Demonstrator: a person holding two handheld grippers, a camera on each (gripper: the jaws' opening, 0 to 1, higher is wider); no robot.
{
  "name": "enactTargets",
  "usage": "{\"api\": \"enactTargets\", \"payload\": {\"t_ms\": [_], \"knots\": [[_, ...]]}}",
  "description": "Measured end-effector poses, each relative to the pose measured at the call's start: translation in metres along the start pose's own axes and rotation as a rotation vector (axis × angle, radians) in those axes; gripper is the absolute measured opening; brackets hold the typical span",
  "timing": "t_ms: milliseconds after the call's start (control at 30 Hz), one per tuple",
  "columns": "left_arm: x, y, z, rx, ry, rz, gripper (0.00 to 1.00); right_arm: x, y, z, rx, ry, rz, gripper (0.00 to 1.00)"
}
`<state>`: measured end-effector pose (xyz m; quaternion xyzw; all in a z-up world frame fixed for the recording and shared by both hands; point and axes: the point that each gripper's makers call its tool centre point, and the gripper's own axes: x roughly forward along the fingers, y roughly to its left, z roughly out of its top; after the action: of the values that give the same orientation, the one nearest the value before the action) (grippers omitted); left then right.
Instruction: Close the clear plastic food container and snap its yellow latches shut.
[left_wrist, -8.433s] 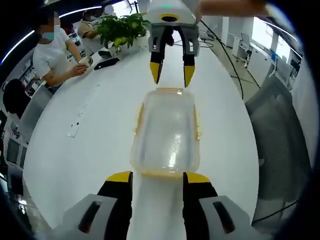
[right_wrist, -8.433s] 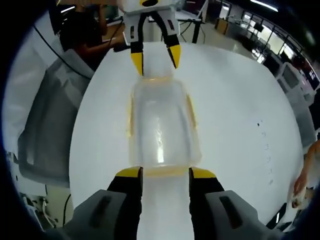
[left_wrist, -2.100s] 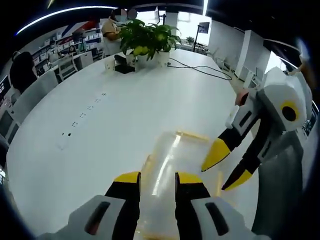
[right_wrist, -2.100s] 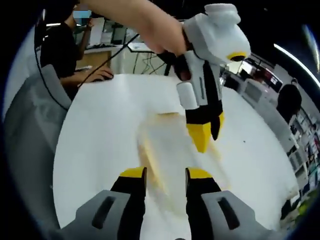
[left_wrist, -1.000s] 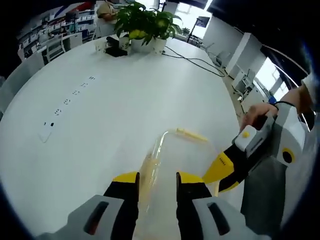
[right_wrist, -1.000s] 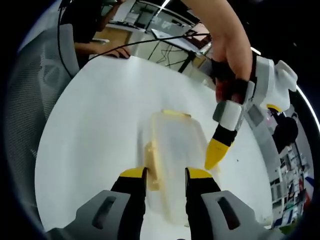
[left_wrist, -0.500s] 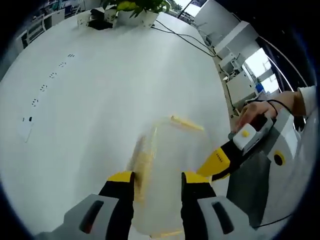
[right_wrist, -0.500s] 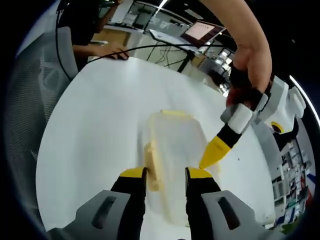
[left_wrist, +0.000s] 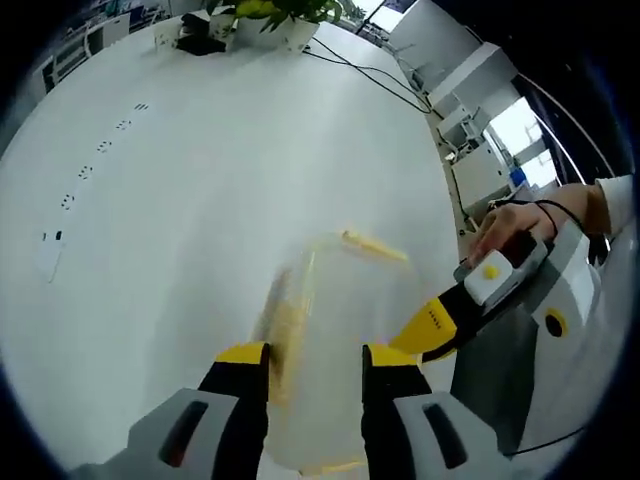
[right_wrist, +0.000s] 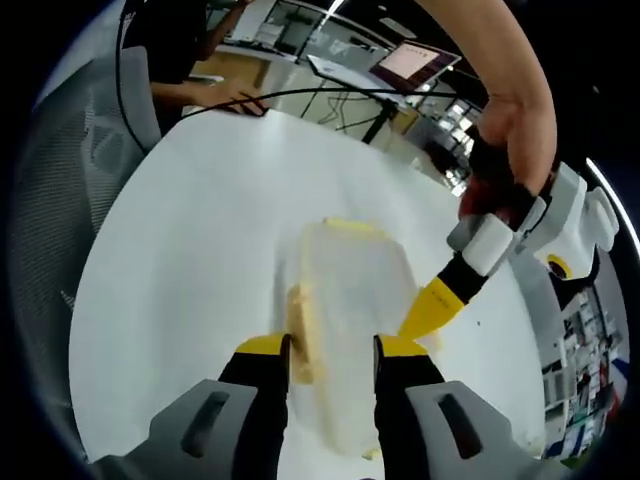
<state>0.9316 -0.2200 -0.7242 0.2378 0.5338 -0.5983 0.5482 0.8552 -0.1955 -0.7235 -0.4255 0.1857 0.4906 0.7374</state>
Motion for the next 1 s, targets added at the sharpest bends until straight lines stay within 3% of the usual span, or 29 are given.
{"api": "enactTargets", "payload": {"t_ms": [367, 1000], "knots": [[0.0, -0.001, -0.001, -0.008, 0.001, -0.007, 0.28, 0.003, -0.001, -0.001, -0.031, 0.012, -0.026, 0.29], [0.001, -0.009, -0.002, -0.015, 0.065, 0.01, 0.25, 0.002, -0.005, -0.003, -0.024, 0.043, -0.063, 0.25]]}}
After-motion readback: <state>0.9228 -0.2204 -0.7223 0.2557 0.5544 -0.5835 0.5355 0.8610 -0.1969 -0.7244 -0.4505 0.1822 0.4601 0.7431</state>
